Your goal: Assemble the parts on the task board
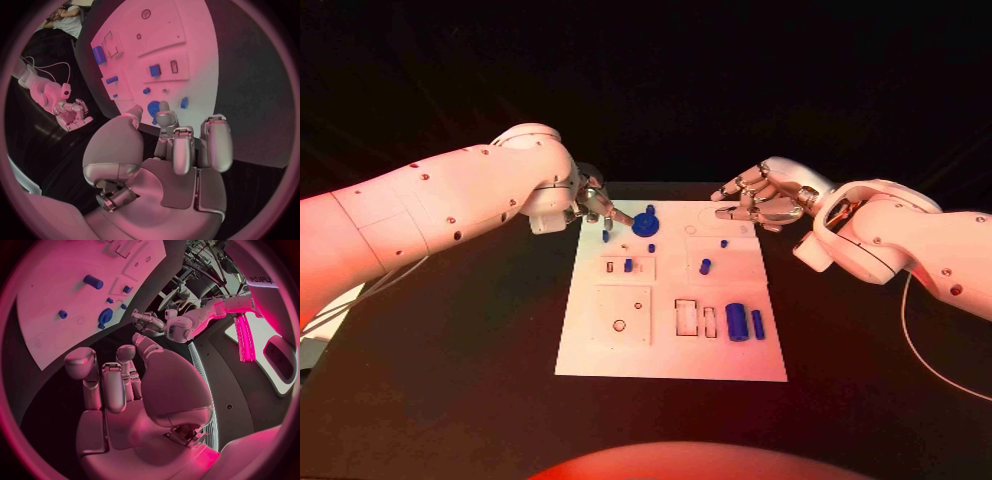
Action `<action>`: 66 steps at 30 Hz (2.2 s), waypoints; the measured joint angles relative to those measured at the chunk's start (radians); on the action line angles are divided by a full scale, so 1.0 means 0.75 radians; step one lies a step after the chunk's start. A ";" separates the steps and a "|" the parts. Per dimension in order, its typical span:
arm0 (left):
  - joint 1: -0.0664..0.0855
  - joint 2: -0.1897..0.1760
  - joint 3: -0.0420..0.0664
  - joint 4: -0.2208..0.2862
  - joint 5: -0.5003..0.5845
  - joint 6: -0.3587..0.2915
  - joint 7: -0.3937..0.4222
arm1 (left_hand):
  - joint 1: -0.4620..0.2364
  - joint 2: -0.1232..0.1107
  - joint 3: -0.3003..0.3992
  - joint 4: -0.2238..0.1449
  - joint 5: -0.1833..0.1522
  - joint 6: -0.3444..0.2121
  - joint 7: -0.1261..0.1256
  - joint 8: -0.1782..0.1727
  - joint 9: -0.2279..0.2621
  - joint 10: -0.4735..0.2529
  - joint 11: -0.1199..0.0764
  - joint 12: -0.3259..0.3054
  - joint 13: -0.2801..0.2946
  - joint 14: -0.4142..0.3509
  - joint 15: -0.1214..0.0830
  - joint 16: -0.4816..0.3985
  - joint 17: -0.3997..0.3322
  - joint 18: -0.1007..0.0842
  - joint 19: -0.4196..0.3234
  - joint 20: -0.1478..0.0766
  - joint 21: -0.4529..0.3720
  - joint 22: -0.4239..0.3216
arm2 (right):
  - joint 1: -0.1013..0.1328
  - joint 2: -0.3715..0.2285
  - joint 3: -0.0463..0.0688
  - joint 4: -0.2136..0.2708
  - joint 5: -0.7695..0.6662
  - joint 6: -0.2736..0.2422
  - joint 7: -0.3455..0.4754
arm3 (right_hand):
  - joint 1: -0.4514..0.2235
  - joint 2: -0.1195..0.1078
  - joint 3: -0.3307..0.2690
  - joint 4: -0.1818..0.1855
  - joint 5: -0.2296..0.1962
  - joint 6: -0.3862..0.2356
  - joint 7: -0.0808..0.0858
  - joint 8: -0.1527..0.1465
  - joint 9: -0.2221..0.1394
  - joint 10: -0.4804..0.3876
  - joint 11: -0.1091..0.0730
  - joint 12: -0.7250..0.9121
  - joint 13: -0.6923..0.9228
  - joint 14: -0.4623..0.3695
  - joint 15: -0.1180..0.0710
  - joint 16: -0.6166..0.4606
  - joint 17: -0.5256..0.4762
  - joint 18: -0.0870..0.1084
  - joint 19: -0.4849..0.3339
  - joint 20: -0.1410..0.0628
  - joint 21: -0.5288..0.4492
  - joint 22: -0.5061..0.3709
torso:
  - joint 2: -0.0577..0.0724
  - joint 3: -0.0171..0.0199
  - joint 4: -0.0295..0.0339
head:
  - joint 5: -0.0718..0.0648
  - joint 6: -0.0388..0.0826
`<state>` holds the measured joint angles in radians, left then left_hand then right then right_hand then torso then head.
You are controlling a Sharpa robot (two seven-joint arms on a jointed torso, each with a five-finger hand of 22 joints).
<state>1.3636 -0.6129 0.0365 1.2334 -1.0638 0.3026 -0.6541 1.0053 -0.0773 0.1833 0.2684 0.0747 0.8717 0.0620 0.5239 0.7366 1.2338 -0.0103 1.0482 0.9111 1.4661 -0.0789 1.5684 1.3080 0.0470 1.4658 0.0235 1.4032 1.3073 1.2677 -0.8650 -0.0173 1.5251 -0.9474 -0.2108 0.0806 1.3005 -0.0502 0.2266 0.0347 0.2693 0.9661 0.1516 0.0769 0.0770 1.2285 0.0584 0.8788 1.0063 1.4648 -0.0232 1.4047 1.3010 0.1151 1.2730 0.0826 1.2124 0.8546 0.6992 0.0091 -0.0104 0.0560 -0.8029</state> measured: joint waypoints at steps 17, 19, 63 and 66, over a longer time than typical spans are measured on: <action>0.015 0.181 -0.034 -0.388 -0.035 0.089 0.060 | 0.117 0.052 -0.095 0.022 0.000 0.029 0.029 -0.112 -0.154 -0.018 0.028 -0.003 -0.025 -0.003 0.029 0.000 0.000 0.000 0.001 0.033 -0.012 0.000 | -0.004 0.014 0.000 -0.006 0.000 0.002 0.001 | 0.000 0.000 0.004 0.004 0.000 0.000 0.000 0.000 0.000 0.000 0.000 0.000 0.000 0.000 0.000 0.000 -0.003 0.000 -0.005 -0.005 0.000 -0.004 | 0.002 -0.0008 -0.0003 | 0.009 0.009; 0.013 0.193 -0.038 -0.413 -0.040 0.098 0.070 | 0.124 0.059 -0.103 0.026 0.000 0.044 0.024 -0.112 -0.154 -0.014 0.024 0.002 -0.019 -0.003 0.029 0.000 0.000 0.000 0.001 0.033 -0.012 0.000 | -0.004 0.015 0.000 -0.006 0.000 0.003 0.001 | 0.000 0.000 0.004 0.004 0.000 0.000 0.000 0.000 0.000 0.000 0.000 0.000 0.000 0.000 0.000 0.000 -0.003 0.000 -0.005 -0.005 0.000 -0.004 | 0.002 -0.0008 0.0000 | 0.009 0.009; -0.024 0.244 -0.055 -0.492 -0.052 0.206 0.141 | 0.268 0.164 -0.087 -0.027 0.000 0.082 0.000 -0.045 -0.118 0.021 -0.001 0.038 0.016 0.002 0.015 0.000 -0.001 0.000 0.001 0.023 0.019 0.001 | -0.004 0.017 0.000 -0.005 0.000 0.008 0.001 | 0.000 0.000 0.004 0.004 0.000 0.000 0.000 0.000 0.000 0.000 0.000 0.000 -0.001 0.000 0.000 0.000 -0.002 0.000 -0.005 -0.005 0.000 -0.005 | 0.000 0.0009 0.0022 | 0.008 -0.008; -0.027 0.248 -0.055 -0.497 -0.049 0.206 0.142 | 0.268 0.164 -0.086 -0.035 0.000 0.082 0.000 -0.045 -0.116 0.020 -0.001 0.038 0.016 0.002 0.015 0.000 -0.001 0.000 0.001 0.023 0.019 0.001 | -0.004 0.017 0.000 -0.005 0.000 0.009 0.001 | 0.000 0.000 0.004 0.004 0.000 0.000 0.000 0.000 0.000 0.000 0.000 0.000 -0.001 0.000 0.000 0.000 -0.002 0.000 -0.005 -0.005 0.000 -0.005 | 0.000 0.0004 0.0022 | 0.008 -0.011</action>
<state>1.3434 -0.4267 -0.0045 0.8609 -1.1008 0.4571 -0.5477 1.2065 0.0459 0.1190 0.2422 0.0749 0.9329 0.0622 0.4901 0.6493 1.2492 -0.0108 1.0770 0.9233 1.4675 -0.0678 1.5684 1.3074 0.0471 1.4668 0.0411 1.4175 1.3078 1.2645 -0.8521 -0.0173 1.5215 -0.9474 -0.2044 0.0816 1.3005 -0.0502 0.2294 0.0375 0.2693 0.9661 0.1516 0.0769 0.0770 1.2286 0.0585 0.8788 1.0056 1.4648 -0.0232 1.4047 1.2992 0.1152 1.2694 0.0790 1.2124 0.8510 0.6992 0.0094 -0.0087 0.0617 -0.8110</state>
